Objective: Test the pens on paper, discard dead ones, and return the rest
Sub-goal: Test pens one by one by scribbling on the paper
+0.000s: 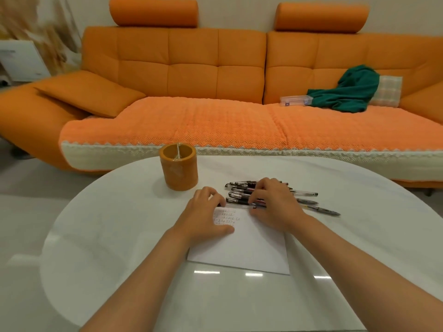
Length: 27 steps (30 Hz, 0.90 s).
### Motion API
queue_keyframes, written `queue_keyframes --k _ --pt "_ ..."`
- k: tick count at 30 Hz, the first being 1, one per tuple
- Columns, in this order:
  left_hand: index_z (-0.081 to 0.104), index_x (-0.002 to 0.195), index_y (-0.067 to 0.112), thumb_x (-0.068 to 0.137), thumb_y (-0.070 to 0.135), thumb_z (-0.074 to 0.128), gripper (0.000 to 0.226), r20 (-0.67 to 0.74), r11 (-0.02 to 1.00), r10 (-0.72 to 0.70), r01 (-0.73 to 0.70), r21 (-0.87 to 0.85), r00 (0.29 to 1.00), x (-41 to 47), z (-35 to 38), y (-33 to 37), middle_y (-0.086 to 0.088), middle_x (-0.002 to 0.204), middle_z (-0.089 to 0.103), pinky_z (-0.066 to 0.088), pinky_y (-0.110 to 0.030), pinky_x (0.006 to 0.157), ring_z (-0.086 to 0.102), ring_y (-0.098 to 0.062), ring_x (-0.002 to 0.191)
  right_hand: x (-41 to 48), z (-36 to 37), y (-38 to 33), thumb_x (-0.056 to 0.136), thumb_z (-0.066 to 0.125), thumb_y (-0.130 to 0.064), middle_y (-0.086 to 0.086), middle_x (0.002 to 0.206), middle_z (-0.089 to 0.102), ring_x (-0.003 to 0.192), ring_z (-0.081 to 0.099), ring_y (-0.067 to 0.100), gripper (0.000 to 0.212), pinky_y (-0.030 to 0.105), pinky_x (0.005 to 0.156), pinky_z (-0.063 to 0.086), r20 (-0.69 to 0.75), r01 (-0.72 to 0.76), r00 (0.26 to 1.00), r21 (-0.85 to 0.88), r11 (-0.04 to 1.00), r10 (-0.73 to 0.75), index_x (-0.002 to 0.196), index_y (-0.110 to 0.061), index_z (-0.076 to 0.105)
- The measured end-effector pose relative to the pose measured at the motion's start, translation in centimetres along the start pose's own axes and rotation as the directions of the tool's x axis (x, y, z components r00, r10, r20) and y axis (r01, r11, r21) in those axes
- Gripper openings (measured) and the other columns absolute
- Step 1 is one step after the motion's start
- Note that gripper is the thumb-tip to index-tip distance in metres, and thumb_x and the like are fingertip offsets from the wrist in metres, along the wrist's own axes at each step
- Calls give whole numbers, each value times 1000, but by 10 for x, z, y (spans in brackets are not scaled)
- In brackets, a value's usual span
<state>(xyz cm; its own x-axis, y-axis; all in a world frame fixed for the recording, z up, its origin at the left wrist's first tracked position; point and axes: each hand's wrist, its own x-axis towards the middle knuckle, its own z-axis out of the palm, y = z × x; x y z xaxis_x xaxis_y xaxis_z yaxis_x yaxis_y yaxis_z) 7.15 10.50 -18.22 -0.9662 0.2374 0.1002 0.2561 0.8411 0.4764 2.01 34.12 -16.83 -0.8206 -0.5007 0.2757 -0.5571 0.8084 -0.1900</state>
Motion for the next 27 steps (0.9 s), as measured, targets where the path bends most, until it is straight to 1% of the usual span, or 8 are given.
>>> queue_keyframes --k 5,9,13,16,18,20,23,27 --pt "49 126 34 71 76 64 71 -92 999 1 4 49 996 -23 20 9 12 130 36 25 -26 104 29 -11 125 1 0 -16 89 67 -36 -5 98 57 98 52 20 15 29 80 28 29 19 999 -81 997 -17 100 -30 76" --pt "52 120 27 71 79 57 72 -195 994 -16 38 107 981 -24 30 17 10 122 42 26 -24 100 37 -12 116 5 -2 -26 93 61 -33 -4 103 62 104 53 20 14 33 90 35 89 -20 995 -163 986 35 100 -27 71" --pt "51 126 28 79 76 53 68 -201 995 -24 43 87 979 -25 28 19 9 129 41 26 -27 104 36 -13 122 -2 -2 -26 89 61 -31 -1 110 56 106 50 22 19 31 83 34 34 -105 993 -171 980 112 106 -23 61" --pt "43 141 29 92 53 58 57 -166 995 -86 93 33 982 -15 15 23 4 144 35 32 -34 109 33 -17 133 -12 -9 -17 84 57 -32 4 131 44 124 39 25 44 43 100 32 5 -344 938 -123 931 348 127 -26 50" --pt "33 150 30 96 37 58 60 -98 982 -184 187 23 978 -5 7 26 -2 154 26 37 -39 111 29 -23 140 -21 -14 -4 84 55 -34 10 153 25 144 17 31 61 57 113 18 84 -506 850 -147 850 520 142 -28 36" --pt "27 154 30 96 26 59 66 -26 967 -253 253 24 967 3 4 27 -5 159 20 36 -40 112 24 -27 144 -30 -17 13 86 51 -41 10 163 3 151 -8 34 71 67 113 1 147 -610 759 -182 771 635 150 -37 21" --pt "21 157 31 95 13 56 73 59 967 -240 244 -76 969 16 7 31 -4 164 8 29 -41 116 7 -27 150 -39 -16 36 90 42 -54 5 166 -9 150 -16 34 72 70 111 -5 235 -660 699 -152 735 676 152 -48 6" --pt "12 158 38 98 26 59 78 70 981 -157 164 -99 985 32 14 33 2 167 -7 10 -46 122 -14 -21 152 -29 -7 45 95 36 -51 11 166 -6 152 -13 30 71 59 119 -5 277 -589 758 -98 802 591 156 -43 0"
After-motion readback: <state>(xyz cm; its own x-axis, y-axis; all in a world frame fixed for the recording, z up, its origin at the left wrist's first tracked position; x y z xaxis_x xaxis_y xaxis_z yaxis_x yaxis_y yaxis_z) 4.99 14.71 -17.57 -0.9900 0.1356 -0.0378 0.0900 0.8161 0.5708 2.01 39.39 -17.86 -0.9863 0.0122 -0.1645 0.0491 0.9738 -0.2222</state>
